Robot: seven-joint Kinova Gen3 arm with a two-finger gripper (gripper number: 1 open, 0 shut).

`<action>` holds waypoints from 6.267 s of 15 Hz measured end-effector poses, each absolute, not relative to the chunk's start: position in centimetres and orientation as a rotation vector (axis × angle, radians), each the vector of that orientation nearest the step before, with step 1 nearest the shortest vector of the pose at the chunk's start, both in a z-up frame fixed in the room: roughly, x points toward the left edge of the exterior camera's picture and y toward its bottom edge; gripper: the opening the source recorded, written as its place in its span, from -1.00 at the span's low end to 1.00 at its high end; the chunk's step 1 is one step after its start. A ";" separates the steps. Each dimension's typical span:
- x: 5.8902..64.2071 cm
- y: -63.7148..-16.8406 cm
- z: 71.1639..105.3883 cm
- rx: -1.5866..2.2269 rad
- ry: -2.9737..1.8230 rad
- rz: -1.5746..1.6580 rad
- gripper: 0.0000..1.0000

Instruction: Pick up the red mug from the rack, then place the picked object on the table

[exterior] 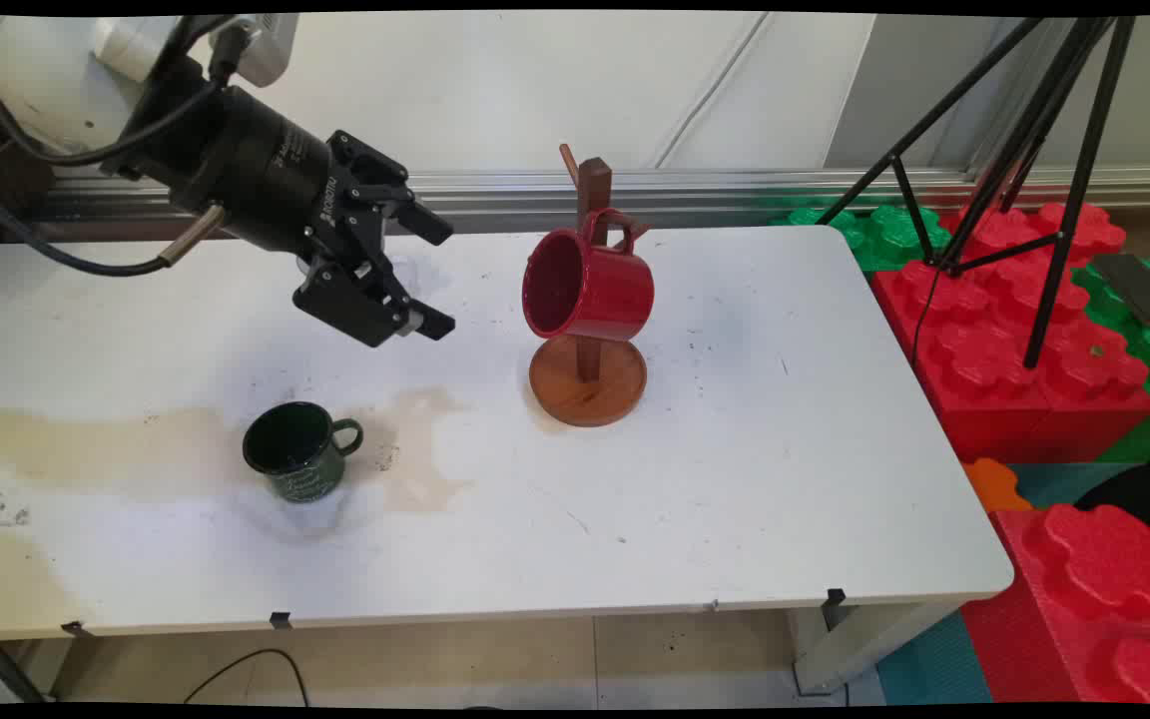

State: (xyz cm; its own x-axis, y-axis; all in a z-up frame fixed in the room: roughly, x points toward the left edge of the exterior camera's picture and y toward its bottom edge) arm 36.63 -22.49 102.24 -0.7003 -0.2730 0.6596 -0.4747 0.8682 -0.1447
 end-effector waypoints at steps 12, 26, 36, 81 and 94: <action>31.1 -25.0 99.0 0.700 -2.324 0.400 1.00; 26.0 -27.6 93.8 0.819 -2.258 0.422 1.00; 25.1 -27.1 92.6 0.869 -2.230 0.477 -1.00; 37.5 -25.6 98.0 0.464 -2.862 0.533 -1.00; 36.8 -33.1 91.1 0.465 -3.086 0.406 -1.00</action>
State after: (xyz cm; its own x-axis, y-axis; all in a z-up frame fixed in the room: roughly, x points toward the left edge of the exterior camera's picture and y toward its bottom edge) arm 36.85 -33.12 91.06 -0.9563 -0.2907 0.0325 -0.2892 0.9230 -0.2538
